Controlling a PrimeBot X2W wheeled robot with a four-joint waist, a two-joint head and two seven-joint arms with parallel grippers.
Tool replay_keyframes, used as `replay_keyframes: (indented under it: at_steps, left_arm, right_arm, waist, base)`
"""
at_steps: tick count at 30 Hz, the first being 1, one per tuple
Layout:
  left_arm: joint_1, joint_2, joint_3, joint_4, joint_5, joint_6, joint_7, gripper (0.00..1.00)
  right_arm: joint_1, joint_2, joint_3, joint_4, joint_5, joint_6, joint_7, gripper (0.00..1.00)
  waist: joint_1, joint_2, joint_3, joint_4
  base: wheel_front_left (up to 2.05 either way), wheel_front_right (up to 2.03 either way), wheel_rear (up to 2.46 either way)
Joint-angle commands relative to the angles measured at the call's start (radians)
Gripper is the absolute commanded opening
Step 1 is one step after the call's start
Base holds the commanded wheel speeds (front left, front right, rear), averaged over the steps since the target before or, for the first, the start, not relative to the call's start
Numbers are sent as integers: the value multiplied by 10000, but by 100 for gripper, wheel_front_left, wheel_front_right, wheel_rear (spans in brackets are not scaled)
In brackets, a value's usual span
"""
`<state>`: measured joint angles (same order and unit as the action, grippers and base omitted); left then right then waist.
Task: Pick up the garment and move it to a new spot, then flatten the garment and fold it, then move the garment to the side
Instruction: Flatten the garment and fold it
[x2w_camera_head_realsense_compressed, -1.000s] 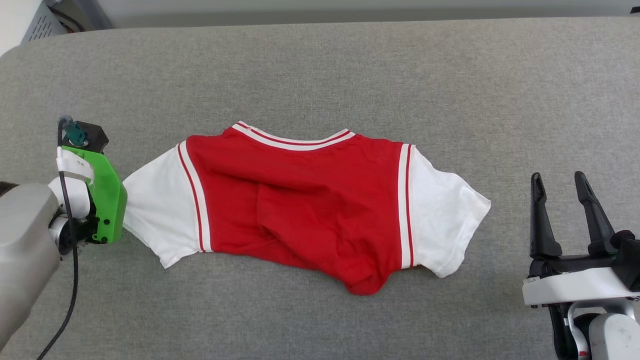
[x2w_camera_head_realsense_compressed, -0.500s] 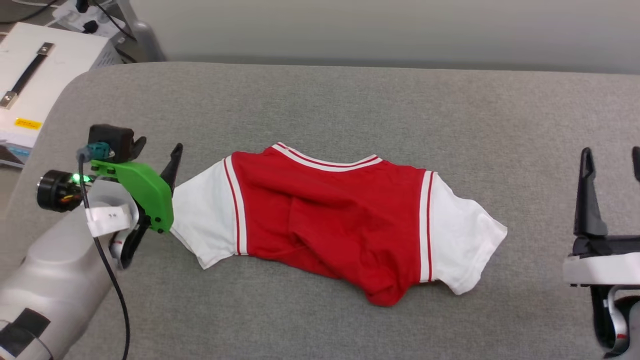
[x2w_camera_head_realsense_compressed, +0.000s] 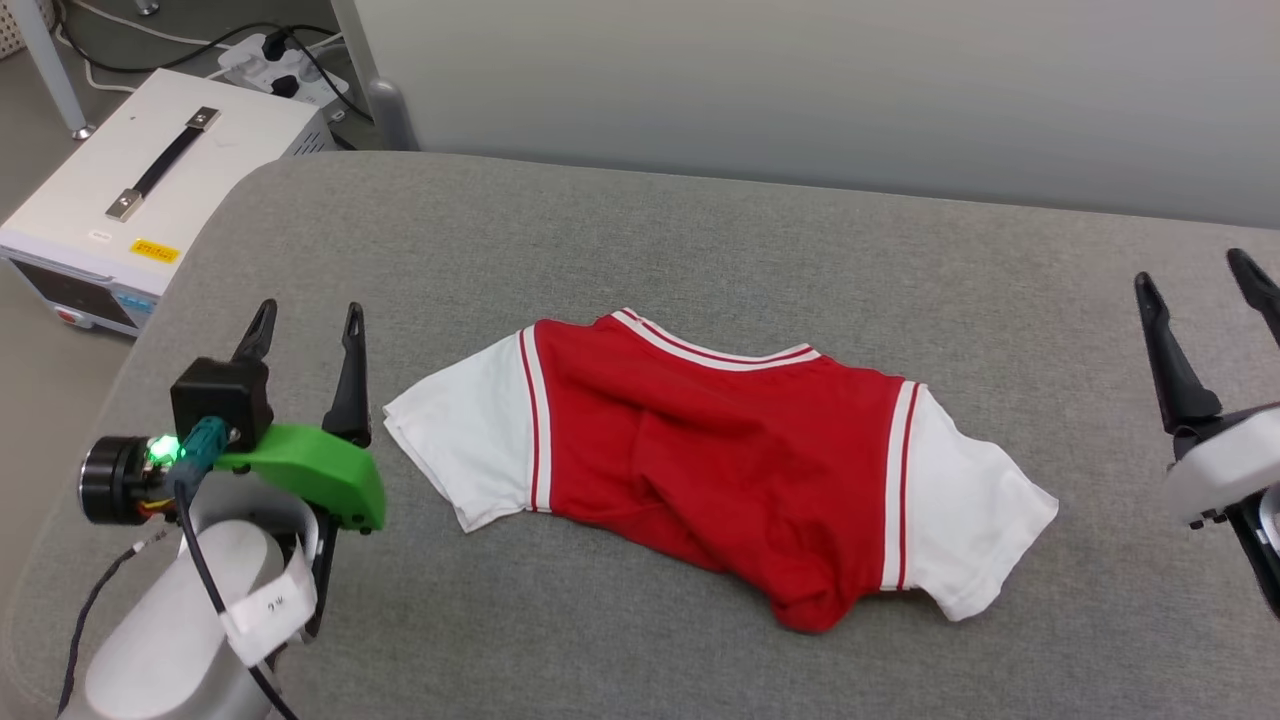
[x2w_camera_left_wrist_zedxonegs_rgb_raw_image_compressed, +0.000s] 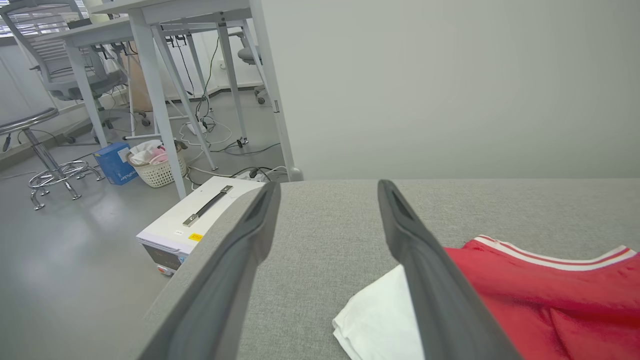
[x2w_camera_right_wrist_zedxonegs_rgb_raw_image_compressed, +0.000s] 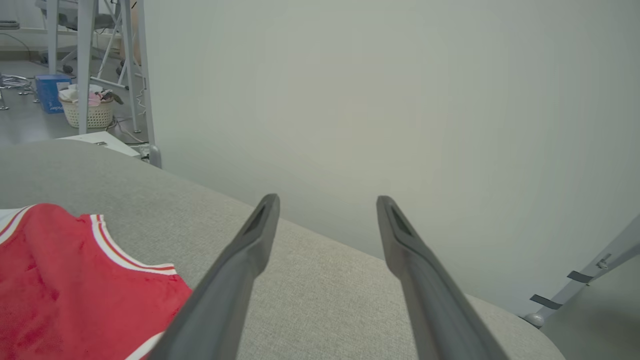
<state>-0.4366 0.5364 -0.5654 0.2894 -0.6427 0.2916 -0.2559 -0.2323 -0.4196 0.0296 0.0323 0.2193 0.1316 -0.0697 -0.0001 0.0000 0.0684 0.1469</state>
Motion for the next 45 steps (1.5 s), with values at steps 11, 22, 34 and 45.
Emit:
replay_keyframes:
  at_steps: [11, 22, 34, 45]
  left_arm:
    - [2432, -1433, 2167, -1682, 2484, -288, -58, 100]
    - [2797, -2759, 3013, -1574, 3604, -1237, -58, 100]
    - [2478, -3589, 3920, -1233, 4413, -2087, -58, 100]
    - [2257, -3518, 4812, -776, 4840, -2883, -59, 100]
  right_arm:
    - [-1482, -2653, 3133, 883, 3712, -9, 5963, 100]
    - [-2435, -3018, 4958, 1672, 5126, -9, 8245, 100]
    - [-2688, -2421, 7100, 3747, 5145, -9, 7909, 100]
    - [-3348, -2651, 7072, 3703, 5719, -9, 5007, 0]
  waist:
    - [1, 0, 397, 220]
    - [1, 0, 1263, 555]
    - [1, 0, 1852, 688]
    - [1, 0, 1393, 189]
  base:
    - [0, 0, 0]
    - [0, 0, 0]
    - [0, 0, 0]
    - [0, 0, 0]
